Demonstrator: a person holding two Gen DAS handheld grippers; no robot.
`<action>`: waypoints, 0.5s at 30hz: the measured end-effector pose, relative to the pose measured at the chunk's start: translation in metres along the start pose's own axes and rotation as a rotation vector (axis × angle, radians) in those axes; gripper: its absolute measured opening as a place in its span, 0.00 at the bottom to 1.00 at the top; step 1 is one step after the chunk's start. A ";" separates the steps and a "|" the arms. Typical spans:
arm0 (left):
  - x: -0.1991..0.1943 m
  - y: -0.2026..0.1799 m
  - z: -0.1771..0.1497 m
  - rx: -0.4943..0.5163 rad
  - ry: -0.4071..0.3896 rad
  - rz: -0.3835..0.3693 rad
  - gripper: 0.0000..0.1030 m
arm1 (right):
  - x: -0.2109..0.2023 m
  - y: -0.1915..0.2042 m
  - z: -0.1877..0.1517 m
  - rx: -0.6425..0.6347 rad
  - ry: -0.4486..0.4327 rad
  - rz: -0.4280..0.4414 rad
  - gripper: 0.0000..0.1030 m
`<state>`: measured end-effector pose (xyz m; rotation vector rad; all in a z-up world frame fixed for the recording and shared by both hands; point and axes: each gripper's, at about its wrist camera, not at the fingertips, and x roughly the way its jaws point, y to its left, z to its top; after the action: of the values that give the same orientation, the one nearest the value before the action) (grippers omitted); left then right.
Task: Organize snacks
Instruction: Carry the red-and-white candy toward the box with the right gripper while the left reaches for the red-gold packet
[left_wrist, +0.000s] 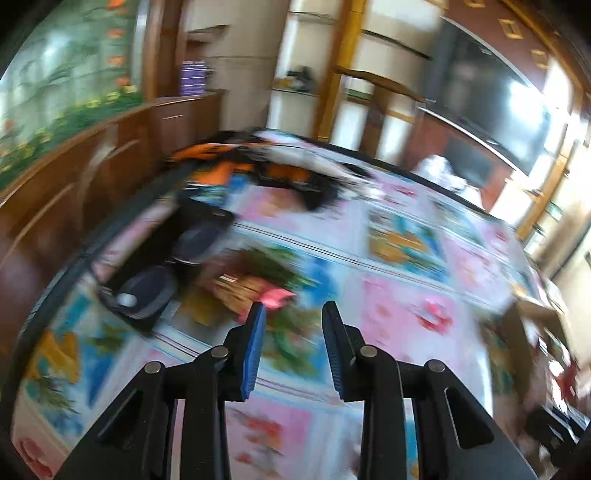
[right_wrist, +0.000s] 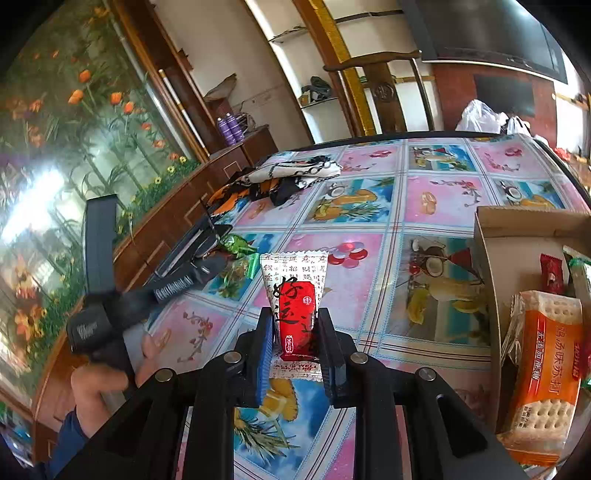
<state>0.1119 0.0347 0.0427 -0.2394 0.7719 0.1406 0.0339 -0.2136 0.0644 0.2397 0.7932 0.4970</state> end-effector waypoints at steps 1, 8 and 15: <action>0.006 0.003 0.001 -0.009 0.015 0.011 0.29 | 0.000 -0.001 0.000 0.005 0.001 0.002 0.24; 0.036 0.016 0.002 -0.036 0.083 0.033 0.29 | -0.001 0.000 0.001 0.004 -0.004 -0.001 0.24; 0.044 -0.009 -0.006 0.072 0.116 -0.059 0.31 | 0.000 -0.002 0.000 0.011 -0.005 -0.002 0.24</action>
<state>0.1412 0.0264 0.0093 -0.2034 0.8827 0.0428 0.0346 -0.2155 0.0643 0.2499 0.7909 0.4900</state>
